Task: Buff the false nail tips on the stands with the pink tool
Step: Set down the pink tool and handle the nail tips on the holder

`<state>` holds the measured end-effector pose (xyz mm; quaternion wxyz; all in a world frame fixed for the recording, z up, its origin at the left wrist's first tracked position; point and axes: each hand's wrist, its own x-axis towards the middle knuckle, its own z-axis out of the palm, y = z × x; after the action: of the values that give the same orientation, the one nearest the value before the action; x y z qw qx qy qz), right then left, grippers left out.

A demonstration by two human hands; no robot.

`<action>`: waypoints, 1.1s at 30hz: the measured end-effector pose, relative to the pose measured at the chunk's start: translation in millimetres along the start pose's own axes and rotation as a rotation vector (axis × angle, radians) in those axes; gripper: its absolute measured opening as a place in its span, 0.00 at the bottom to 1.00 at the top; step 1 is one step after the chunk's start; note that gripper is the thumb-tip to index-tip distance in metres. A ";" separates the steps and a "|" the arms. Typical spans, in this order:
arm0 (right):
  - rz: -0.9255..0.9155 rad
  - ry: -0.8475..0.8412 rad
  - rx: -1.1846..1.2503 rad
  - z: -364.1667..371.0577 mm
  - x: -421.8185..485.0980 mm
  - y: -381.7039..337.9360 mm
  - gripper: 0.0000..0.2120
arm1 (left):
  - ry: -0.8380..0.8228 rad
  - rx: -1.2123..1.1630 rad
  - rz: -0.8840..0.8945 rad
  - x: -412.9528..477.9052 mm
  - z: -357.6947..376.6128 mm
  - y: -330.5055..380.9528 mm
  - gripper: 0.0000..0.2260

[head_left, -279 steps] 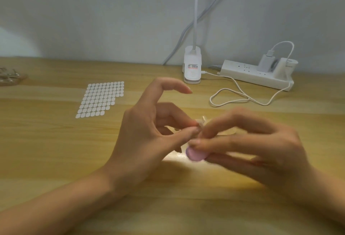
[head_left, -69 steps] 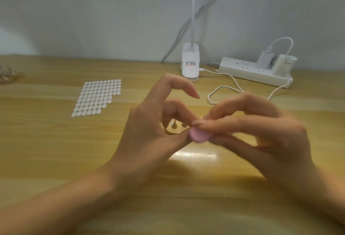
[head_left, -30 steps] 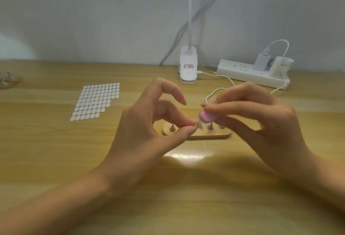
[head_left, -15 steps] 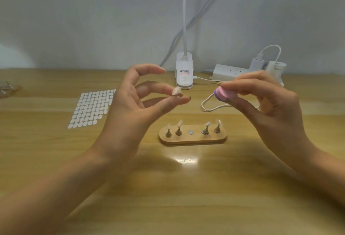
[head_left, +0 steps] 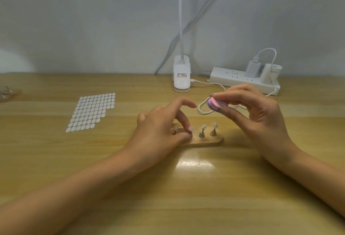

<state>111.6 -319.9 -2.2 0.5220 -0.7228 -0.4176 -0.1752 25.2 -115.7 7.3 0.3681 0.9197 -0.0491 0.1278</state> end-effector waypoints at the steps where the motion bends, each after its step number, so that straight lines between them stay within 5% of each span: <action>1: 0.003 -0.001 0.004 0.0 -0.2 0.4 0.10 | 0.001 -0.003 -0.016 1.2 -0.6 -0.4 0.22; 9: 0.005 -0.019 0.013 0.4 -1.0 -0.9 0.10 | -0.055 0.050 -0.012 7.6 -1.5 6.2 0.22; 18: 0.160 0.081 0.184 -3.0 1.5 1.8 0.10 | -0.006 0.244 0.196 15.6 12.1 16.0 0.19; 22: 0.236 0.174 0.293 -3.5 3.5 0.4 0.10 | 0.108 0.392 0.427 10.1 17.1 21.8 0.18; 25: 0.256 0.228 0.313 -5.8 4.0 -1.6 0.11 | 0.155 0.162 0.522 1.3 12.4 25.0 0.21; 28: 0.211 0.171 0.252 -4.1 2.4 -6.7 0.11 | 0.195 -0.120 0.423 -6.6 -2.2 25.5 0.19; 33: 0.009 0.036 0.057 2.5 -0.9 -16.7 0.11 | 0.193 -0.266 0.218 -14.8 -15.7 19.2 0.23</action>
<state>97.5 -316.2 6.4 0.5507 -0.7061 -0.4098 -0.1737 4.3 -118.8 27.0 0.4733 0.8356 -0.1293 0.2470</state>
